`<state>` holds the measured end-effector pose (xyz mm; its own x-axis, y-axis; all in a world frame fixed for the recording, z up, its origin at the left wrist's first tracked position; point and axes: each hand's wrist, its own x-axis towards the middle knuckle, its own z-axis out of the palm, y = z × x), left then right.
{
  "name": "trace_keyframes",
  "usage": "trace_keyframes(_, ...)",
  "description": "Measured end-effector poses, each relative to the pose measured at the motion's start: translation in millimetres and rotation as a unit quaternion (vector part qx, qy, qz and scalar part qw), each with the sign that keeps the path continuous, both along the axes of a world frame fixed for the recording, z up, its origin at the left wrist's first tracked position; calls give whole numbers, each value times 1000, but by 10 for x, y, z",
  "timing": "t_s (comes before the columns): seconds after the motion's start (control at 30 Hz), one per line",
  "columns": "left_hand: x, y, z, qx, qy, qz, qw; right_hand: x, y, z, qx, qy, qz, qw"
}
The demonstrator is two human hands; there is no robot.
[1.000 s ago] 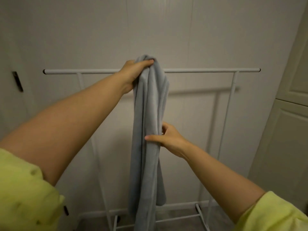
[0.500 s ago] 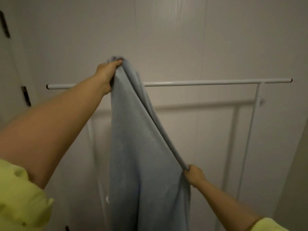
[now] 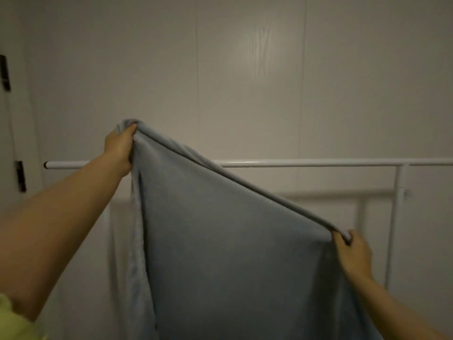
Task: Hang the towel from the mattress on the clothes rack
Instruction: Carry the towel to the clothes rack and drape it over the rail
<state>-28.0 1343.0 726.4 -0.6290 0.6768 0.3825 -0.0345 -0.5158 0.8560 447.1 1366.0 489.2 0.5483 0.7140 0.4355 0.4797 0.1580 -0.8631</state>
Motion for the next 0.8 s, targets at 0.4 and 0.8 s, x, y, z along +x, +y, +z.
trace_keyframes(0.4,-390,550,-36,-161,201,197,946,585,849,1948,186,-321,4,929)
trace_keyframes(0.8,-865,1078,333,-170,-98,112,974,123,1717,2392,168,-530,-12,831)
